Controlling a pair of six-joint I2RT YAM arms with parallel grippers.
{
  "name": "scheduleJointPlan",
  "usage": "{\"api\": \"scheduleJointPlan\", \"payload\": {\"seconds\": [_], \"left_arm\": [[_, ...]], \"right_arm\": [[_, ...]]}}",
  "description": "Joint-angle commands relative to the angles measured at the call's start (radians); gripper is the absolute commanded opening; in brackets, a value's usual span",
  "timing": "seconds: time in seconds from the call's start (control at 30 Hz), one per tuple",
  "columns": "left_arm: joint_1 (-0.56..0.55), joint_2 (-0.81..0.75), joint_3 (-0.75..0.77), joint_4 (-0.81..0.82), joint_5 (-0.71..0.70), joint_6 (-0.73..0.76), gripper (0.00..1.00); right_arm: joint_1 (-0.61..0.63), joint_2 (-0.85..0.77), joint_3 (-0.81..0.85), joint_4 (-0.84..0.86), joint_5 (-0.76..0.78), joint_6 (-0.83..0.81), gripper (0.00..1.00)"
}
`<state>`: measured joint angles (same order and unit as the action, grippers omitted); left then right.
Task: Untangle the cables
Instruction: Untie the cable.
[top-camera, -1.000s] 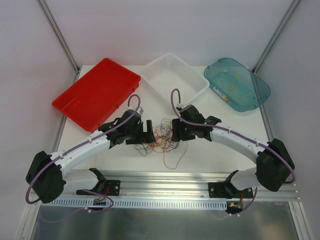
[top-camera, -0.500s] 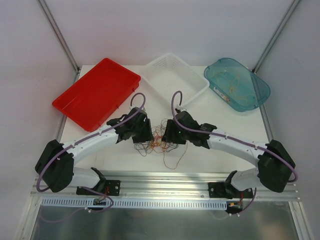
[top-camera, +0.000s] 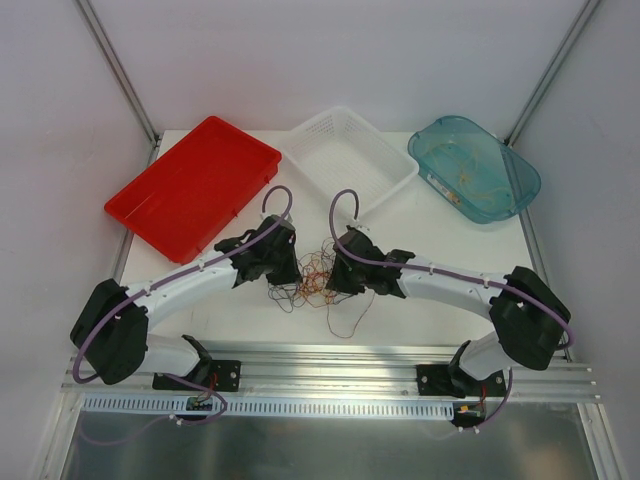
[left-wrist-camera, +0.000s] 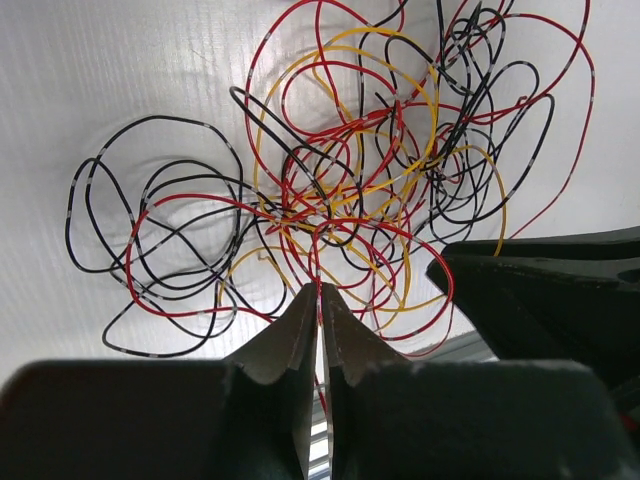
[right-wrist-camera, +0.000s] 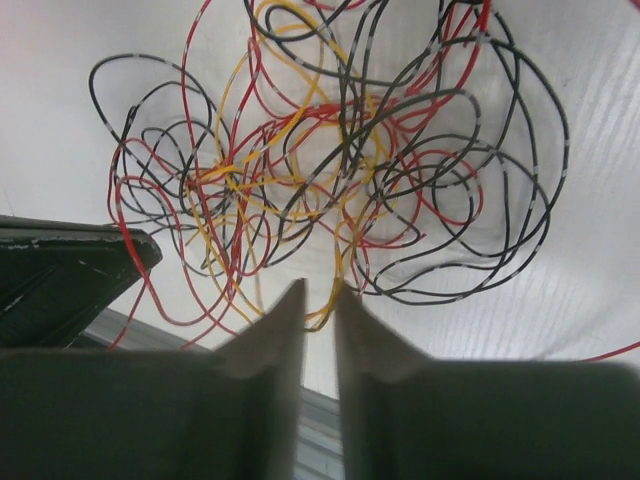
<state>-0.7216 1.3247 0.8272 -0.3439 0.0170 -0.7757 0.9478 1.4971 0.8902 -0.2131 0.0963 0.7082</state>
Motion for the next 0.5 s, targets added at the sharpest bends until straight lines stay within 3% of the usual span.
{"api": "scheduleJointPlan", "payload": {"seconds": [0.0, 0.1, 0.33, 0.47], "left_arm": [[-0.010, 0.018, -0.014, 0.019, -0.012, -0.023, 0.04], [-0.012, 0.025, -0.013, 0.029, -0.005, -0.031, 0.03], [-0.012, 0.041, -0.013, 0.045, 0.006, -0.053, 0.04], [-0.013, 0.013, -0.017, 0.059, 0.027, -0.082, 0.13]], "right_arm": [[0.003, -0.034, 0.018, -0.006, 0.065, 0.007, 0.13], [0.002, -0.058, 0.015, -0.035, 0.088, -0.001, 0.01], [0.002, -0.170, 0.041, -0.120, 0.143, -0.090, 0.01], [0.002, -0.190, 0.062, -0.144, 0.164, -0.153, 0.01]]}}
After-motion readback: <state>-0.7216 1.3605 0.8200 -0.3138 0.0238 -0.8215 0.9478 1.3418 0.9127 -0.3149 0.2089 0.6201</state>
